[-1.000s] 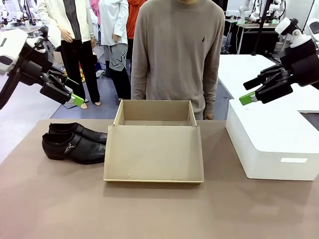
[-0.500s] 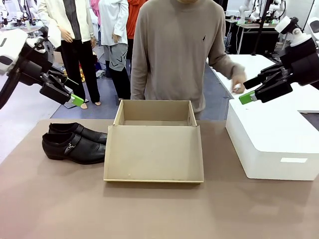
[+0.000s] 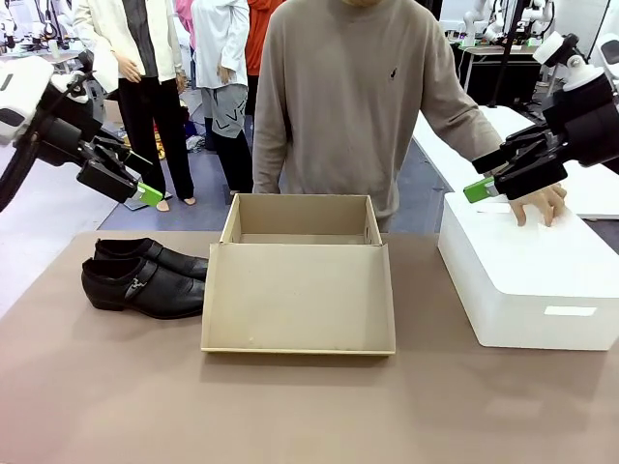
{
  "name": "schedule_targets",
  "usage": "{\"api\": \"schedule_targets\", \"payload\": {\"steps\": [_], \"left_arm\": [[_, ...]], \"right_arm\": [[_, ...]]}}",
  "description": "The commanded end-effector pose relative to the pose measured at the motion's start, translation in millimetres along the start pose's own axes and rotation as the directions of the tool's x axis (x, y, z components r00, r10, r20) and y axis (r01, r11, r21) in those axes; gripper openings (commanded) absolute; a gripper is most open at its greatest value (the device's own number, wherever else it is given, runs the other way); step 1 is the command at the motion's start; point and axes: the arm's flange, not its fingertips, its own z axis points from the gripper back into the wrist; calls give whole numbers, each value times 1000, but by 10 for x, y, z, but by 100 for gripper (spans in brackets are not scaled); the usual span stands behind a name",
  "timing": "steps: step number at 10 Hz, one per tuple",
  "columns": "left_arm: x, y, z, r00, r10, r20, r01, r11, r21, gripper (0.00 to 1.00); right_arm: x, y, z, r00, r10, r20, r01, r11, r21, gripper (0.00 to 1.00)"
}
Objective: Pack the shoes into the box.
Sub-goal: Place one shoe of the Shoes into the Shoes Box.
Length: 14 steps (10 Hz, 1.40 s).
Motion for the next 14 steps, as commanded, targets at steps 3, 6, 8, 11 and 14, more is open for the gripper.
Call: {"api": "schedule_targets", "payload": {"steps": [3,6,8,11,14], "left_arm": [[81,173,103,987,-98,-126,95,995,-37,100],[218,459,117,930,-228,-289,201,972,-121,100],[273,712,80,879,-271,-393,229,962,-152,100],[245,1085,-45,799,-321,-508,267,947,-180,100],[164,1336,-223,763,-330,-556,247,944,-221,100]], "right_arm": [[2,-33,-15,1000,23,20,-23,1000,15,100],[2,-33,-15,1000,23,20,-23,1000,15,100],[2,-33,-15,1000,23,20,-23,1000,15,100],[2,-33,-15,1000,23,20,-23,1000,15,100],[2,-33,-15,1000,23,20,-23,1000,15,100]]}}
